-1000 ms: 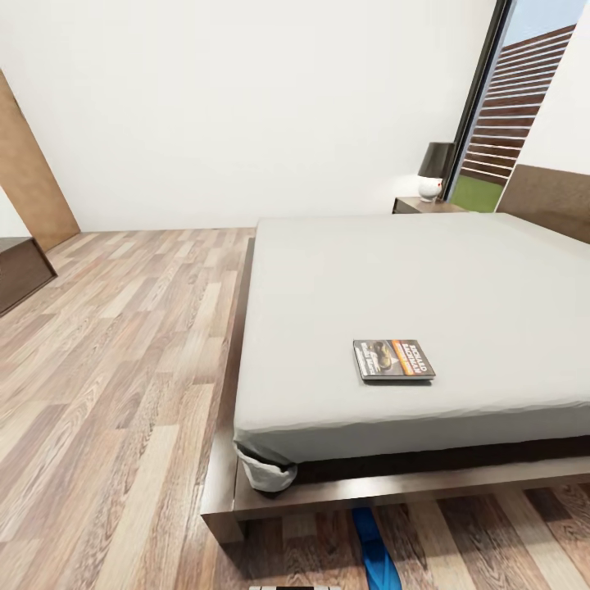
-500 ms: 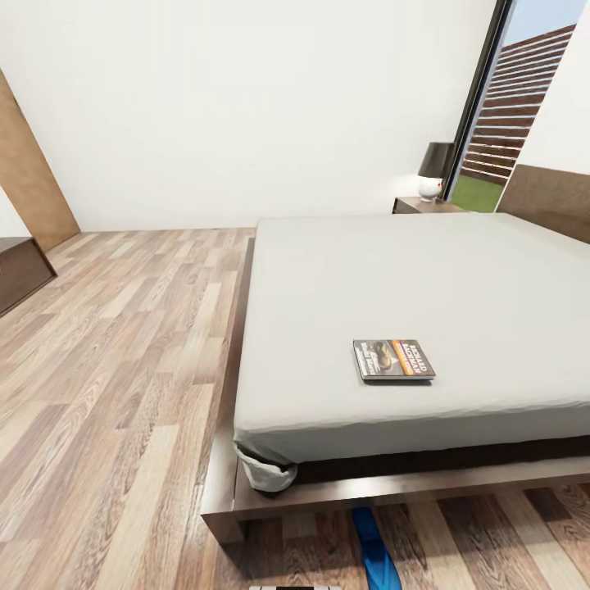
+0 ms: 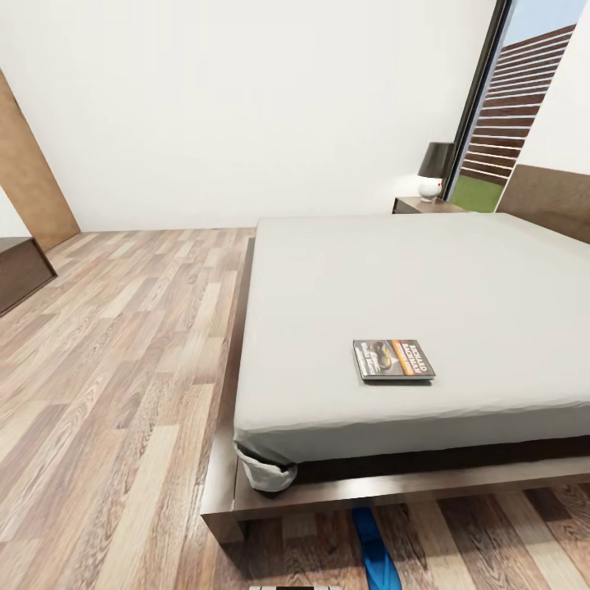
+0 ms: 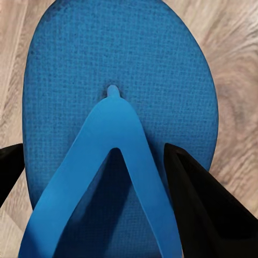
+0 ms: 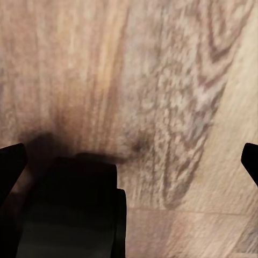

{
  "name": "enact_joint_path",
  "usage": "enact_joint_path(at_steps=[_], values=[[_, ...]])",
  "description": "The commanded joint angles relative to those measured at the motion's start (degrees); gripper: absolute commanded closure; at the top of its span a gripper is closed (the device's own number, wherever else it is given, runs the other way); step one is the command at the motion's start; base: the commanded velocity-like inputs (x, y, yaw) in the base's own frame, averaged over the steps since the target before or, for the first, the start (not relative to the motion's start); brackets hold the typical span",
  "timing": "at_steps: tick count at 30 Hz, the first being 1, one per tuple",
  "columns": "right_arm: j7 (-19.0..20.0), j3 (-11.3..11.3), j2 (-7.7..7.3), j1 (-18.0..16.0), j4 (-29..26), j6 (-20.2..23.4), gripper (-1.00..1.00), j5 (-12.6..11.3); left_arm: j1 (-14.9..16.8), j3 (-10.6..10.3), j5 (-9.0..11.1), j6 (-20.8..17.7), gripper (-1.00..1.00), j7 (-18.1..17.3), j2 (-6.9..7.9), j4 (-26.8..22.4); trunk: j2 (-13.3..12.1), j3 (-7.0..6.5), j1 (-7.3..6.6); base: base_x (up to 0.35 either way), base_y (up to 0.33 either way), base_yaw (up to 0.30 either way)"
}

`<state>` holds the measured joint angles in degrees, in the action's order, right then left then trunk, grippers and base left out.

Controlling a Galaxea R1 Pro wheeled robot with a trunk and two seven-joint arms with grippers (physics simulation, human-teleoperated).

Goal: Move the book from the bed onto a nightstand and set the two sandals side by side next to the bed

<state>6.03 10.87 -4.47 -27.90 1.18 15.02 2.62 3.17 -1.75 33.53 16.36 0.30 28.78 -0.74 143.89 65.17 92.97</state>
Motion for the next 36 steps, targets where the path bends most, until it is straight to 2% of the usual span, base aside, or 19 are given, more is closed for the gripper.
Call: enact_joint_path(at_steps=[1,6,13,18,24,36], values=[[0.29,0.29,-0.01,-0.05,0.05,0.09,-1.00,0.28,0.02,-0.19,0.08,0.16,1.00,0.00,-0.01,0.04,0.02,0.04,-0.01,0.000,0.000,0.000],[0.30,0.29,-0.01,-0.05,0.05,0.09,-1.00,0.28,0.00,-0.20,0.04,0.16,1.00,-0.03,-0.03,0.04,0.02,0.04,-0.01,0.000,0.000,0.000],[0.28,0.29,-0.01,-0.05,0.05,0.09,-1.00,0.28,-0.01,-0.26,-0.03,0.14,1.00,-0.12,-0.09,0.04,-0.08,-1.51,-0.19,0.000,0.000,0.000],[0.28,0.29,-0.01,-0.05,0.05,0.09,-1.00,0.28,-0.01,-0.27,-0.07,0.16,1.00,-0.14,-0.12,0.04,-0.08,-1.51,-0.19,0.000,0.000,0.000],[0.28,0.29,-0.01,-0.05,0.05,0.09,-1.00,0.28,-0.01,-0.28,-0.12,0.12,1.00,-0.25,-0.12,0.04,-0.16,-2.84,-0.35,0.000,0.000,0.000],[0.24,0.29,-0.01,-0.05,0.05,0.07,-1.00,0.28,-0.01,-0.38,-0.13,0.37,1.00,-0.07,-0.12,0.01,-0.16,-2.84,-0.35,0.000,0.000,0.000]])
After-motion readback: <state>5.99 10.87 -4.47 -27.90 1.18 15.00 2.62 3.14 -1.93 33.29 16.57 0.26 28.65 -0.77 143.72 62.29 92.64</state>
